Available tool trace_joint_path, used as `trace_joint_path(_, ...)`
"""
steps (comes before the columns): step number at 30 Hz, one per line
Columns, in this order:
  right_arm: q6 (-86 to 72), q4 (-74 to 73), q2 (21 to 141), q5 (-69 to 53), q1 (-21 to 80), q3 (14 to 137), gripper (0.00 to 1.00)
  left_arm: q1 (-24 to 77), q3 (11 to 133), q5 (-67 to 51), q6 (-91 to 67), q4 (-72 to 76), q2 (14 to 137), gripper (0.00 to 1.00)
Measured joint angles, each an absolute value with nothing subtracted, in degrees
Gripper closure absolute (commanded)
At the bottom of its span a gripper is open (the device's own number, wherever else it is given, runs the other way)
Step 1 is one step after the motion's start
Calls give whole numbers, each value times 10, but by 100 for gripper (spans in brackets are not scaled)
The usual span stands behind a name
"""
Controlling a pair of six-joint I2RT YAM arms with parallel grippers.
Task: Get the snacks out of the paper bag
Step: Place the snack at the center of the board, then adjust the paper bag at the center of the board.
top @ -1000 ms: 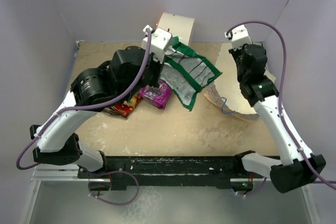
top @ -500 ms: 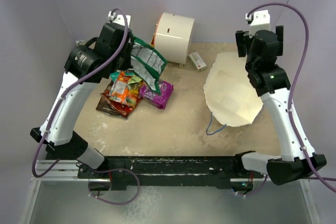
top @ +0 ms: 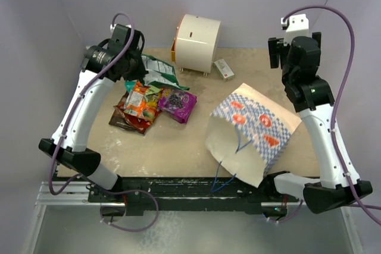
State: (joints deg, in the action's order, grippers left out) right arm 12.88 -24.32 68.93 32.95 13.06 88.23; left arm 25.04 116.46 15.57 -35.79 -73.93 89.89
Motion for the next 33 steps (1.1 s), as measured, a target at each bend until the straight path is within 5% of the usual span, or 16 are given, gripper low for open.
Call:
trace_joint_path(5, 111, -242, 682, 237, 131, 864, 22, 191, 1064, 102, -408, -695, 885, 100)
trace_joint_path(14, 11, -250, 587, -46, 242, 764, 24, 129, 988, 80, -435, -642, 861, 100)
trace_joint_path(25, 16, -356, 582, -103, 385, 761, 24, 75, 813, 78, -524, -498, 777, 100)
trace_joint_path(33, -87, -478, 618, -50, 647, 810, 25, 73, 765, 77, -582, -463, 744, 100)
